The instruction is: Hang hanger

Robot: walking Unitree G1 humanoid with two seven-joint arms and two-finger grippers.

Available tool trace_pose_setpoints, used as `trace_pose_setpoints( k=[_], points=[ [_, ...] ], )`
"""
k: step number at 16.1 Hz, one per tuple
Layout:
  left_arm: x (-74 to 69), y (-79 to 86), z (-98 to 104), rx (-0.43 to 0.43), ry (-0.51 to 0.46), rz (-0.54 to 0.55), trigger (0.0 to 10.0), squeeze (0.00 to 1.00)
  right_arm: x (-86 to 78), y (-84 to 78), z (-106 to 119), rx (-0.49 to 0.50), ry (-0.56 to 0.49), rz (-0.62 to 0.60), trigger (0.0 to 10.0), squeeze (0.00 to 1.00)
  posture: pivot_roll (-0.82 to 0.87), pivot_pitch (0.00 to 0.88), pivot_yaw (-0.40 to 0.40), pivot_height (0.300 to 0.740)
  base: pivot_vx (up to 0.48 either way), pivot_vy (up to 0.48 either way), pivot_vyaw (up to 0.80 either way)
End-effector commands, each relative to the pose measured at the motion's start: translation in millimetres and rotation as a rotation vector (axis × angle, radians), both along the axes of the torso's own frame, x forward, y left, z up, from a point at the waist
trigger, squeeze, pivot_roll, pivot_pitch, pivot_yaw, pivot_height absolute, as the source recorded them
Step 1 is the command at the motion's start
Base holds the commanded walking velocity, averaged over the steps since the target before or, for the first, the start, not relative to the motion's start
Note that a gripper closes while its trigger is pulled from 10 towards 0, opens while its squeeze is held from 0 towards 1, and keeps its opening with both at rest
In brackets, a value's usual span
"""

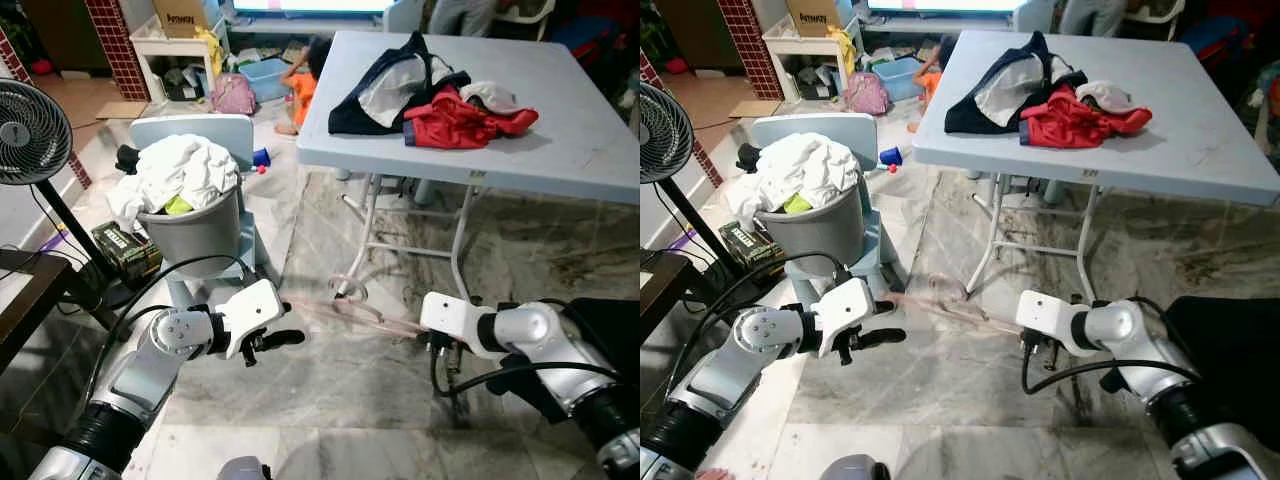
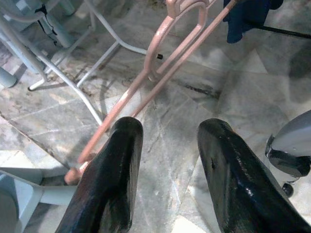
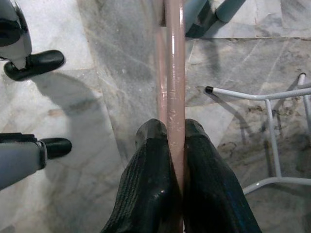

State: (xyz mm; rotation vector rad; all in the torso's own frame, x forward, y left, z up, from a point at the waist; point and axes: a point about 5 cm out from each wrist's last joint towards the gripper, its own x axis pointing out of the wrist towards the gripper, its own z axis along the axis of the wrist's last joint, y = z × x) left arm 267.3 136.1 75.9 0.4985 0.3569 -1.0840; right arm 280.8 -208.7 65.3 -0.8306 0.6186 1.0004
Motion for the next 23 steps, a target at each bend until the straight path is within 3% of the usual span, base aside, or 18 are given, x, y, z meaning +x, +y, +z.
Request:
trace_pose_setpoints(
  k=[1, 3, 5, 7, 8, 9, 10, 11, 14, 16, 23],
  points=[
    [-0.8, 3.2, -2.5, 0.021, -0.005, 0.016, 10.0, 1.0, 7.3, -3.0, 6.5, 0.024, -0.048, -0.049, 0.0, 0.0, 0.02, 0.0, -0.004, 0.74, 0.0, 0.0, 0.0],
    [-2.5, 5.0, -5.7, -0.007, -0.021, 0.083, 10.0, 1.0, 9.5, -9.8, 0.8, 0.073, -0.081, -0.19, 0.0, 0.0, 0.02, 0.0, -0.007, 0.74, 0.0, 0.0, 0.0],
    [1.4, 11.4, -6.9, -0.102, -0.09, 0.313, 10.0, 1.0, 5.5, -16.3, -5.8, 0.232, -0.101, -0.428, 0.2, 0.0, 0.02, 0.002, -0.013, 0.74, 0.0, 0.0, 0.0],
    [4.2, 19.2, -4.1, -0.177, -0.11, 0.454, 10.0, 1.0, -1.6, -19.2, -8.8, 0.377, -0.097, -0.623, 0.0, 0.0, 0.02, 0.01, -0.012, 0.74, 0.0, 0.0, 0.0],
    [6.6, 23.0, -1.4, -0.245, -0.104, 0.562, 10.0, 1.0, -6.9, -19.1, -9.0, 0.479, -0.125, -0.757, 0.7, 0.0, 0.02, 0.012, -0.006, 0.74, 0.0, 0.0, 0.0],
    [8.0, 23.9, -0.7, -0.265, -0.102, 0.609, 10.0, 0.5, -9.5, -18.3, -9.2, 0.534, -0.14, -0.83, 1.5, 0.0, 0.02, 0.012, -0.003, 0.74, 0.0, 0.0, 0.0],
    [9.2, 22.1, -1.5, -0.288, -0.079, 0.633, 10.0, 0.0, -11.8, -15.5, -9.2, 0.601, -0.154, -0.907, 7.3, 0.0, 0.02, 0.012, -0.003, 0.74, 0.0, 0.0, 0.0],
    [10.0, 19.5, -1.0, -0.324, -0.054, 0.652, 10.0, 0.0, -14.8, -11.9, -9.8, 0.644, -0.173, -0.985, 10.0, 0.0, 0.01, 0.013, 0.004, 0.74, 0.0, 0.0, 0.0],
    [15.7, 13.7, 3.3, -0.381, -0.03, 0.657, 10.0, 0.0, -20.4, 2.3, -9.4, 0.685, -0.196, -1.049, 10.0, 0.0, 0.0, 0.011, 0.013, 0.74, 0.0, 0.22, -0.68],
    [17.6, 11.3, 3.2, -0.372, -0.028, 0.651, 10.0, 0.0, -24.6, 10.5, -10.3, 0.68, -0.175, -1.048, 10.0, 0.0, -0.01, 0.012, 0.014, 0.74, 0.0, 0.48, -0.8],
    [23.1, 6.4, 6.2, -0.388, -0.028, 0.645, 10.0, 0.0, -23.7, 7.0, -4.8, 0.669, -0.193, -1.094, 10.0, 0.0, -0.02, 0.005, 0.006, 0.74, 0.0, 0.48, -0.8]
  ],
)
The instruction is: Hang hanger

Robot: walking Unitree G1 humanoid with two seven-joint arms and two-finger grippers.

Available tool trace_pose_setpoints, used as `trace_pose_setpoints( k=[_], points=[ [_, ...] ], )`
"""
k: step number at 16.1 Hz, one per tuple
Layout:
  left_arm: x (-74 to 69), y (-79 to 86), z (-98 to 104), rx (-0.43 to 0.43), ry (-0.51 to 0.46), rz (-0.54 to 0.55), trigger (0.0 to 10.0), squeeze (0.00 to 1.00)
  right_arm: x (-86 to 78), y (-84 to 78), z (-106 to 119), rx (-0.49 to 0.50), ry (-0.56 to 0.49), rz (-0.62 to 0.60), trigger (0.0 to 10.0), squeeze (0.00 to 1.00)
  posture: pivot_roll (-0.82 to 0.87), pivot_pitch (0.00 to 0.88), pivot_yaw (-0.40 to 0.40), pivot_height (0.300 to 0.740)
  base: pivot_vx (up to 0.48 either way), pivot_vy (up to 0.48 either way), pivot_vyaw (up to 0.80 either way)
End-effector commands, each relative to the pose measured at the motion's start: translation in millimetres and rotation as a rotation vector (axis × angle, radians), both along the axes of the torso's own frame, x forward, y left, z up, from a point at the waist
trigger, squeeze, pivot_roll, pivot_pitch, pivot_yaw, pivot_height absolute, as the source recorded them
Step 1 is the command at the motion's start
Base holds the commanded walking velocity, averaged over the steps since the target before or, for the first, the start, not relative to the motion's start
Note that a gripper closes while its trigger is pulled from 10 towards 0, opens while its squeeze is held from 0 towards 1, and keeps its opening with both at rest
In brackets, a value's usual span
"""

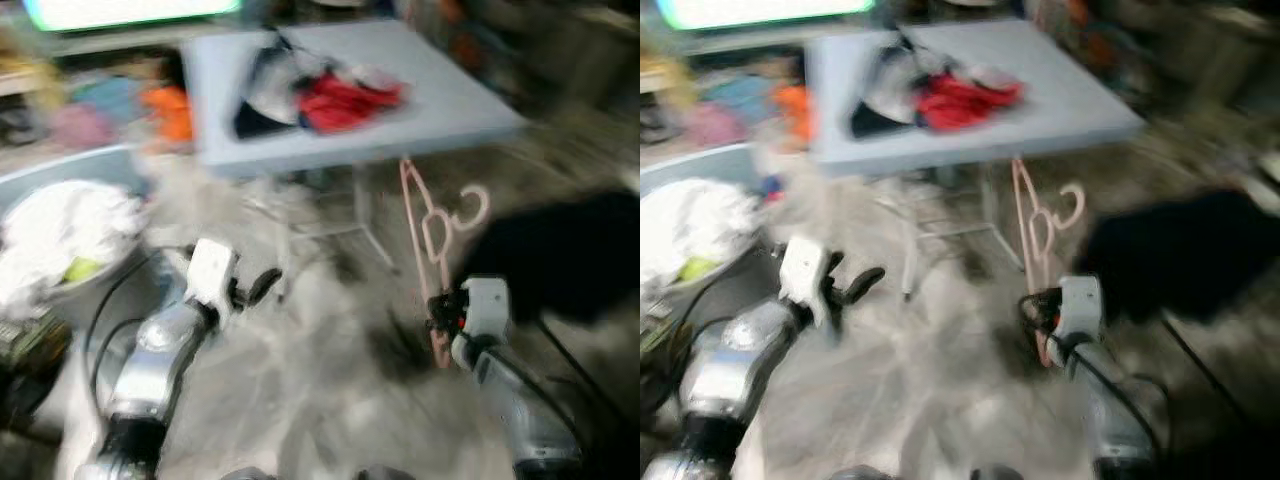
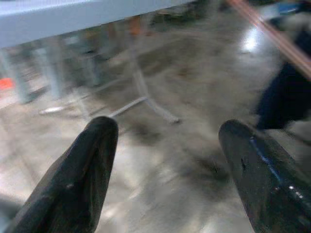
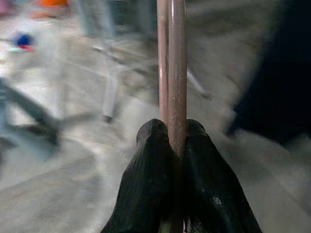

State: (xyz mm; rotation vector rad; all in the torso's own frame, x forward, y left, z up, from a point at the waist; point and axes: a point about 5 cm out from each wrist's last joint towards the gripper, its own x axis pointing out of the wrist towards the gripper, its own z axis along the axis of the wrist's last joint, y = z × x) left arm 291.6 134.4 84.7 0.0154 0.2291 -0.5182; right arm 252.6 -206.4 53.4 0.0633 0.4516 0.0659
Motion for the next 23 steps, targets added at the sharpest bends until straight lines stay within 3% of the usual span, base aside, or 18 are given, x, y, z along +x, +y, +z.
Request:
trace_pose_setpoints(
  k=[1, 15, 21, 23],
  points=[
    [0.4, 8.3, -1.1, 0.02, 0.007, 0.021, 10.0, 0.0, 5.3, 5.0, 8.0, 0.011, -0.033, -0.004, 10.0, 0.0, -0.01, 0.003, 0.006, 0.74, 0.0, 0.48, -0.8],
    [3.3, 7.4, -0.8, 0.016, 0.002, 0.005, 10.0, 0.0, 4.9, 0.6, 4.7, 0.014, -0.02, -0.187, 10.0, 0.0, -0.01, 0.0, 0.003, 0.74, 0.0, 0.479, -0.8],
    [-0.4, 8.4, -3.9, 0.024, -0.002, -0.014, 10.0, 0.0, 6.6, -5.4, 1.8, 0.039, -0.008, -0.351, 10.0, 0.0, -0.01, 0.0, -0.006, 0.74, 0.354, 0.199, -0.78],
    [-1.2, 6.9, -2.8, 0.025, -0.015, -0.027, 10.0, 0.0, 7.2, -7.5, -0.3, 0.049, 0.008, -0.386, 10.0, 0.0, -0.01, 0.0, -0.006, 0.74, 0.48, 0.0, 0.0]
  ],
)
